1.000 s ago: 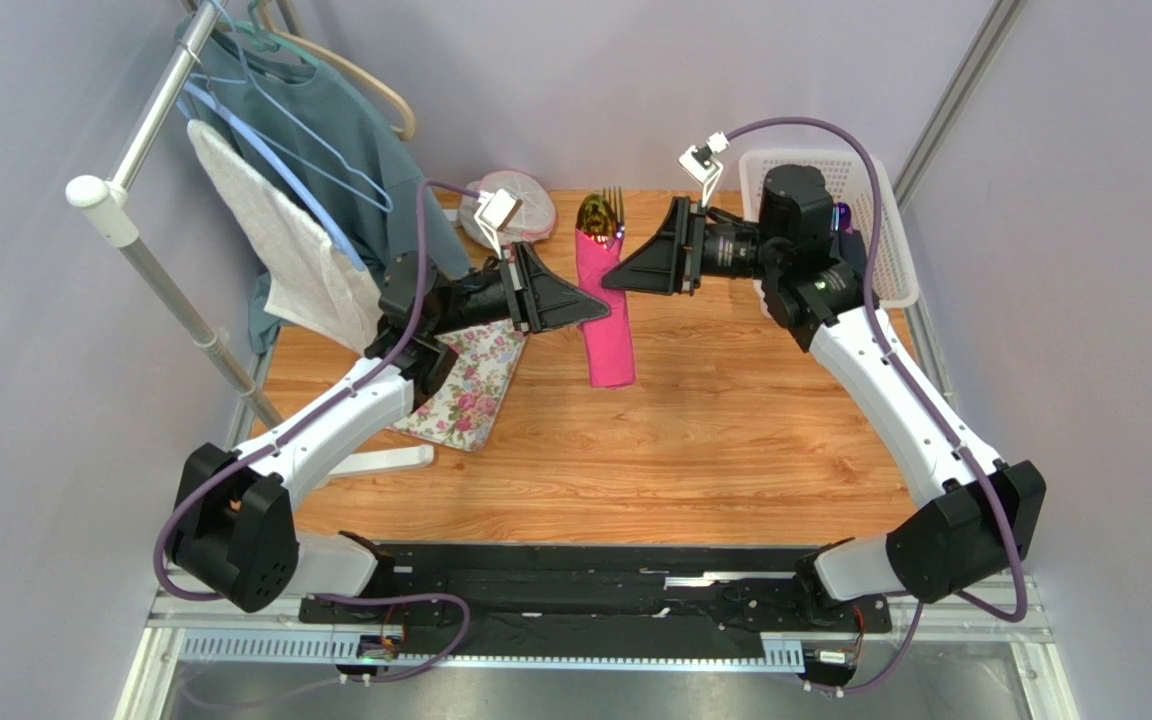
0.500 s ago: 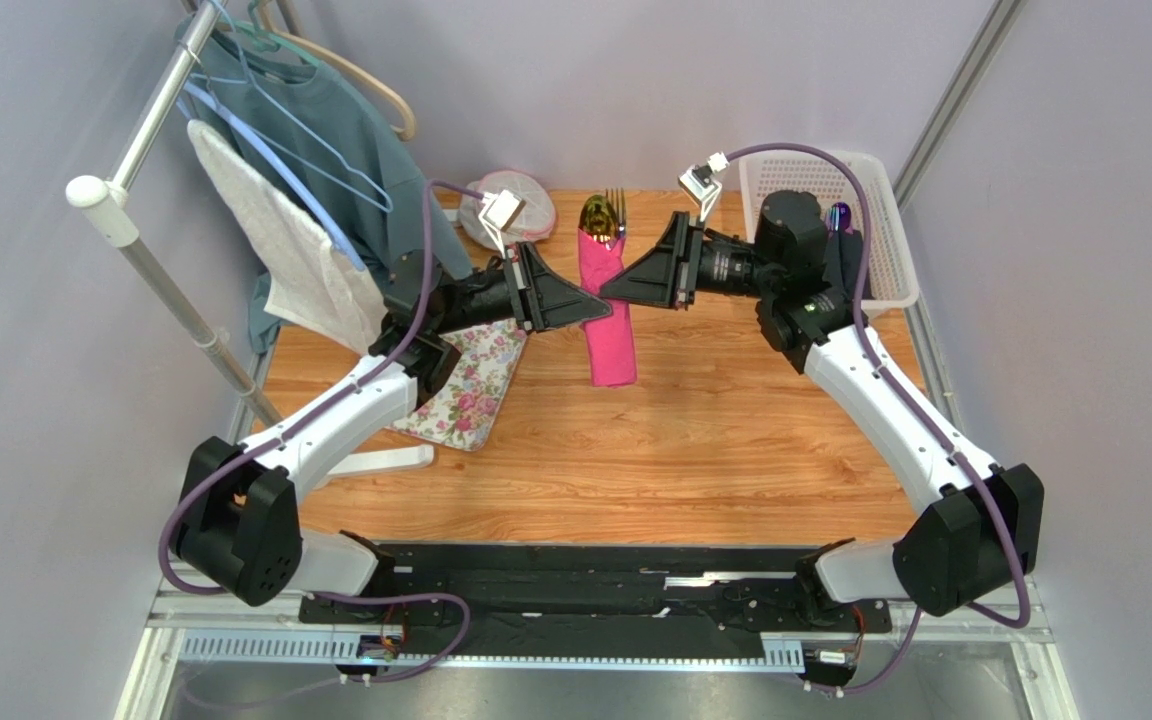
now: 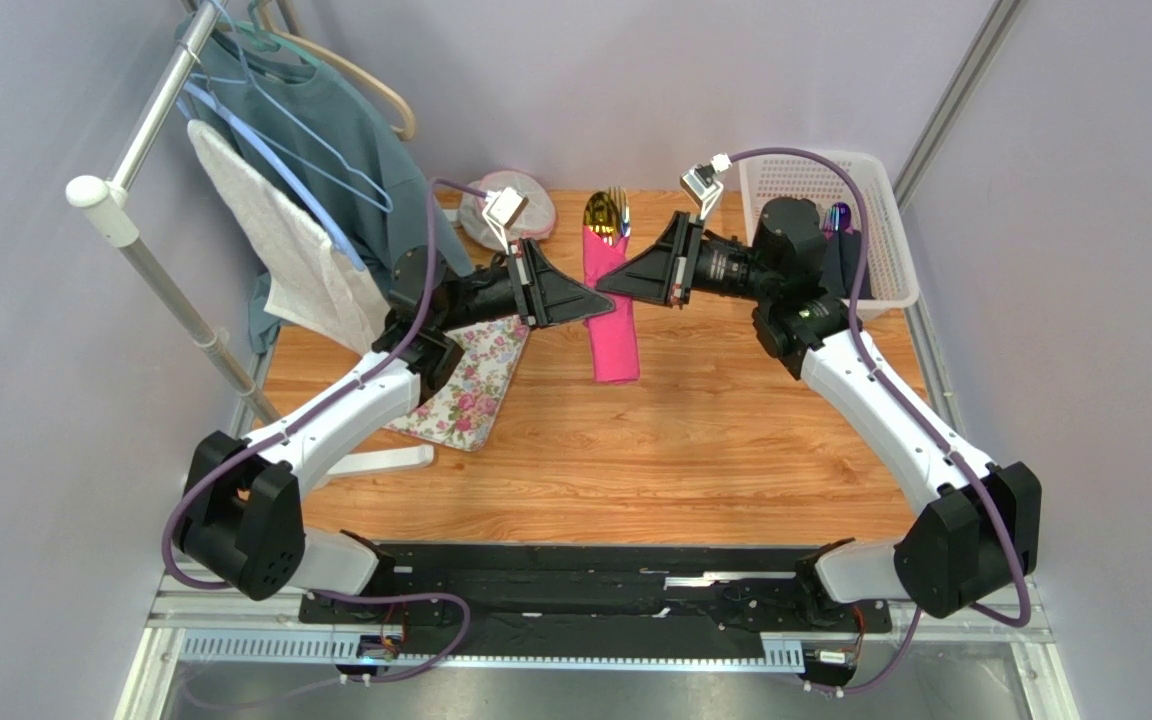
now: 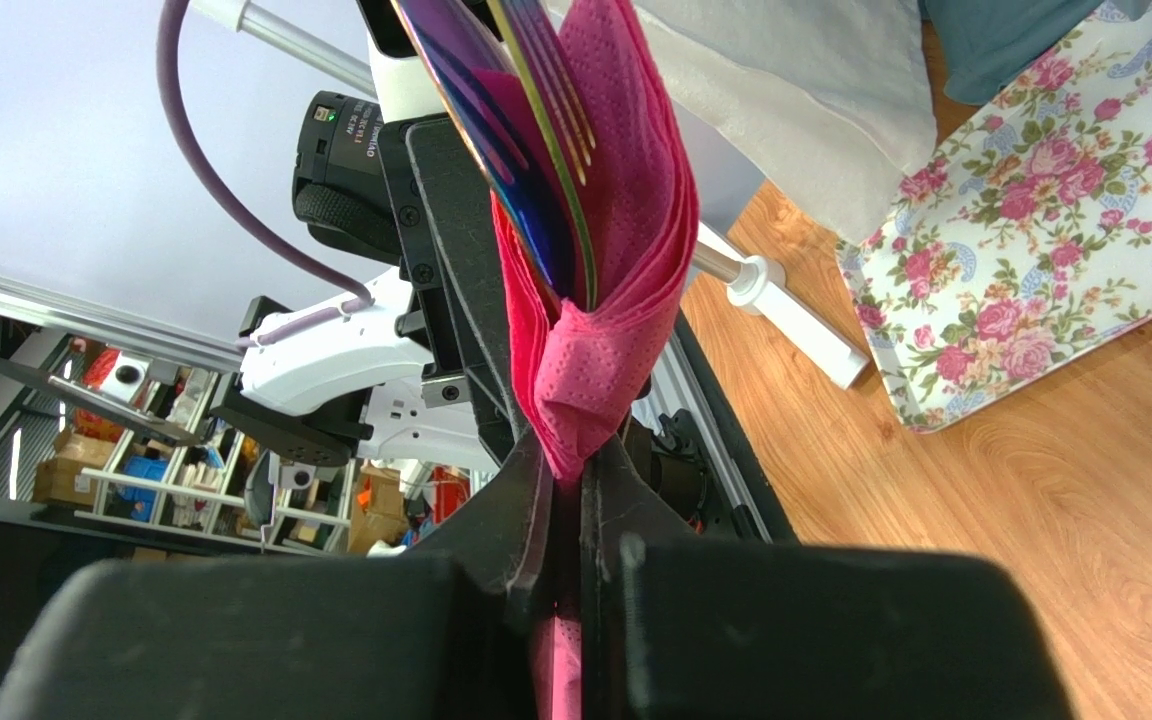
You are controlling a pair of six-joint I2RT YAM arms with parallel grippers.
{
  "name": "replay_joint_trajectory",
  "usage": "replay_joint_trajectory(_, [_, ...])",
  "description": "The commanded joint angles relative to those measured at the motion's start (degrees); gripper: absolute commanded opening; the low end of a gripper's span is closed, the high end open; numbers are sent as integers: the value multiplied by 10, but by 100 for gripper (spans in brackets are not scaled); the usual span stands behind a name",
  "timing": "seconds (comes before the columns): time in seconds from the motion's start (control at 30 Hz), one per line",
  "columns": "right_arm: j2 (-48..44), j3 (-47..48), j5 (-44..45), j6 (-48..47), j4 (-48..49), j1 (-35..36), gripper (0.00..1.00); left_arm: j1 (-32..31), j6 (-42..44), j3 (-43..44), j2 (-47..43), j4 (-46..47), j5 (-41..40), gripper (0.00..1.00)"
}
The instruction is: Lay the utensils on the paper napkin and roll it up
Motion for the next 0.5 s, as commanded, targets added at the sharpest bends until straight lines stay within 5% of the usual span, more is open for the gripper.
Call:
replay_joint_trajectory(0.0, [-12, 11, 11, 15, -4, 3, 0, -4, 21, 29, -4, 31, -11, 0])
replay_joint_trajectory(0.13, [-9, 26, 0, -20, -40, -3, 0, -3, 24, 33, -1, 23, -13, 2])
replay_joint_trajectory(0.17, [-9, 29, -7, -25, -47, -5, 0, -2, 25, 33, -1, 15, -13, 8])
replay_joint_trajectory(0.2, [-9, 31, -12, -30, -50, -11, 0, -2, 26, 33, 0, 12, -13, 25])
replay_joint_trajectory(0.3, [-5, 46, -32, -59, -62, -35, 0, 3, 33, 28, -3, -1, -13, 45])
replay_joint_trajectory(0.47, [8, 68, -85, -128, -131, -92, 0, 22, 45, 12, -13, -22, -12, 53])
